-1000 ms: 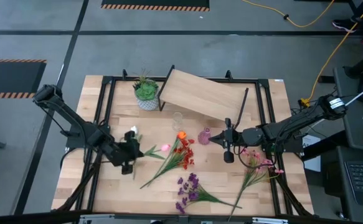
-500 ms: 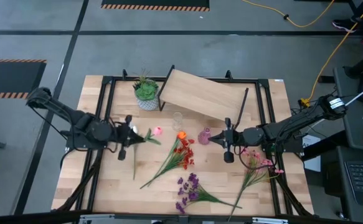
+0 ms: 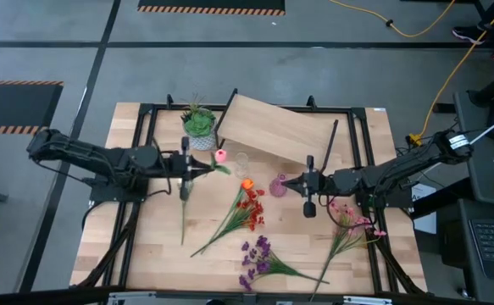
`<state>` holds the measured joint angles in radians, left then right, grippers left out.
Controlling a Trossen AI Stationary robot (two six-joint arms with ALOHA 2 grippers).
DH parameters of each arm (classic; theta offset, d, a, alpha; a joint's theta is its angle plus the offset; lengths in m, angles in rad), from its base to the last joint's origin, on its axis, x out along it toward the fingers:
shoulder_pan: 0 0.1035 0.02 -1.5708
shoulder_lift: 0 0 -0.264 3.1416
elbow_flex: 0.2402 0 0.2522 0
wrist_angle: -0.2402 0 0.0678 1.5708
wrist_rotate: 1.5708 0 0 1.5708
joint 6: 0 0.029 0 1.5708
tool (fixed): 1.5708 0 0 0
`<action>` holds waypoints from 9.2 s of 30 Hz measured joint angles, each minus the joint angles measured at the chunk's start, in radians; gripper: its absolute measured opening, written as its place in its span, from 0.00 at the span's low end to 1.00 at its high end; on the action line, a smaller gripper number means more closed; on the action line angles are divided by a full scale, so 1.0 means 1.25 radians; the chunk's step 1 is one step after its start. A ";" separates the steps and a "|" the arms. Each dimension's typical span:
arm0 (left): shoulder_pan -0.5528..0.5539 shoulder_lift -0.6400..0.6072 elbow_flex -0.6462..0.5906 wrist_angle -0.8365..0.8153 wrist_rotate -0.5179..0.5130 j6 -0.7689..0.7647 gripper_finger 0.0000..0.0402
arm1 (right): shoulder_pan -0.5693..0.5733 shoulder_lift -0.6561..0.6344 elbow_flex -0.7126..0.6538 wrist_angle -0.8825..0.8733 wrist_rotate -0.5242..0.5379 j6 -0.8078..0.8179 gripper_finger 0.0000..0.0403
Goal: Pick and place flowers into a vace then onto a shelf
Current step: Put the pink tulip into the transparent vase, then put the pink flowers into the transparent vase
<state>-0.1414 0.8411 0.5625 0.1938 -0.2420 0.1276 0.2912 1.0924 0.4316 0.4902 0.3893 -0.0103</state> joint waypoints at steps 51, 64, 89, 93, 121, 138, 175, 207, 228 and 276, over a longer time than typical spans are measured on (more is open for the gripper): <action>0.220 0.422 0.000 0.627 0.122 -0.030 0.01 | -0.022 0.000 0.000 -0.041 0.000 -0.015 0.02; 0.220 0.520 0.000 0.666 0.103 -0.050 0.01 | -0.022 0.000 0.000 -0.043 0.000 -0.014 0.02; 0.219 0.604 -0.109 0.923 0.085 -0.082 0.01 | -0.022 0.000 0.000 -0.054 0.000 -0.013 0.02; 0.219 0.604 -0.110 0.908 0.090 -0.079 0.01 | -0.022 0.000 0.000 -0.054 0.000 -0.010 0.02; 0.219 0.604 -0.110 0.822 0.106 -0.055 0.20 | -0.022 0.000 0.000 -0.051 0.000 0.005 0.02; 0.219 0.588 -0.110 0.798 0.072 -0.050 0.42 | -0.022 0.000 0.000 -0.052 0.000 0.005 0.02; -0.023 0.066 -0.110 -0.038 0.001 -0.001 0.01 | 0.198 0.299 0.447 -0.577 0.073 0.444 0.00; -0.085 0.067 -0.110 -0.100 0.000 -0.041 0.01 | 0.408 0.490 0.733 -1.336 -0.097 1.626 0.02; -0.085 0.067 -0.110 -0.102 0.000 -0.028 0.01 | 0.501 0.497 0.732 -1.272 -0.124 1.848 0.31; -0.085 0.068 -0.110 -0.118 0.000 -0.071 0.01 | 0.507 0.682 0.629 -1.187 -0.332 1.919 0.42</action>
<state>-0.2481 0.9257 0.4252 0.0463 -0.2417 0.0387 0.9244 1.9455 1.2178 -0.9930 -0.0257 2.3886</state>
